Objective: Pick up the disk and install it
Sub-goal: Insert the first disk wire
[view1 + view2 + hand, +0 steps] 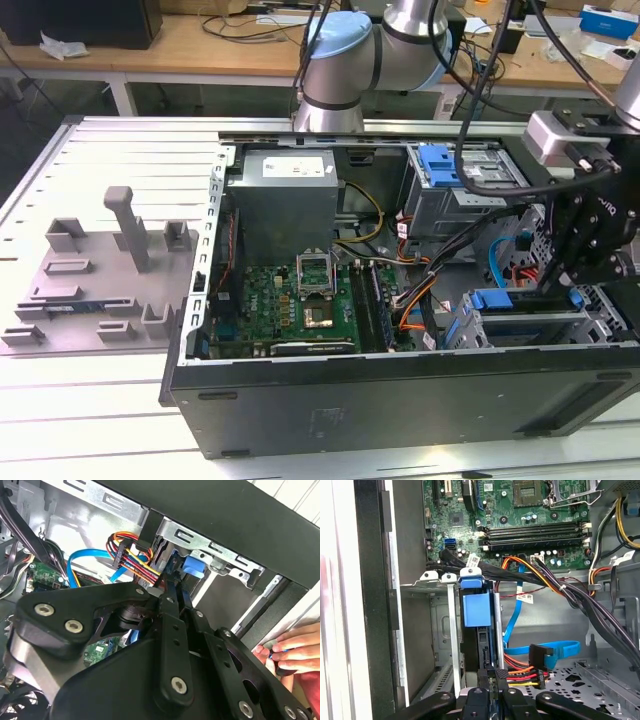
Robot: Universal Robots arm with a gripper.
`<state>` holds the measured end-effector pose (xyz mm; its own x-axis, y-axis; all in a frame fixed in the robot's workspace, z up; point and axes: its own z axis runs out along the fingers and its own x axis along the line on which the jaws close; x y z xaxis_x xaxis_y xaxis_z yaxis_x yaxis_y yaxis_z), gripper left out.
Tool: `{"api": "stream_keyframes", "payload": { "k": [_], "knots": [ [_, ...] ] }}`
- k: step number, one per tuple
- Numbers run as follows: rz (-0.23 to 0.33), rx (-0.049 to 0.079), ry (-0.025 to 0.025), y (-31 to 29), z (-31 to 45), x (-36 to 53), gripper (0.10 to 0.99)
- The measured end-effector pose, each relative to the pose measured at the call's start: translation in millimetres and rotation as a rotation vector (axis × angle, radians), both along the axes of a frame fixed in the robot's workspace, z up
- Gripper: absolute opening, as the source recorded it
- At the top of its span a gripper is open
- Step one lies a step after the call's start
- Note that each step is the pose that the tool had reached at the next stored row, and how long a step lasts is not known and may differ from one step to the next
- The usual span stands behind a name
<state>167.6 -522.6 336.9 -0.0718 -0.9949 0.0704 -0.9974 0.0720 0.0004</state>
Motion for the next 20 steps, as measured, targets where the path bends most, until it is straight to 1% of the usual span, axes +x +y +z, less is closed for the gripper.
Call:
{"api": "stream_keyframes", "payload": {
  "k": [2,5,7,9,10,11,12,13,14,15,16,20],
  "knots": [
    [0.000,0.001,0.0002,0.0,-0.6,-0.6,0.176],
    [0.000,-0.001,0.0001,0.0,0.7,-0.7,0.357],
    [0.000,-0.003,0.0000,0.2,5.5,-0.7,0.357],
    [0.000,-0.004,0.0001,1.1,16.2,-0.8,0.478],
    [0.000,-0.004,0.0001,1.8,22.8,-0.8,0.537],
    [0.000,-0.004,0.0001,2.3,27.5,-0.7,0.596],
    [0.000,-0.004,0.0001,2.7,35.6,-0.7,0.655],
    [0.000,-0.004,0.0001,2.7,41.0,-0.7,0.718],
    [0.000,-0.004,0.0001,2.7,42.9,-0.7,0.776],
    [0.000,-0.004,0.0001,2.7,42.8,-0.7,0.776],
    [0.000,-0.004,0.0001,2.7,42.8,-0.7,0.902],
    [0.000,-0.004,0.0001,2.7,42.9,-0.7,0.902]
  ]
}}
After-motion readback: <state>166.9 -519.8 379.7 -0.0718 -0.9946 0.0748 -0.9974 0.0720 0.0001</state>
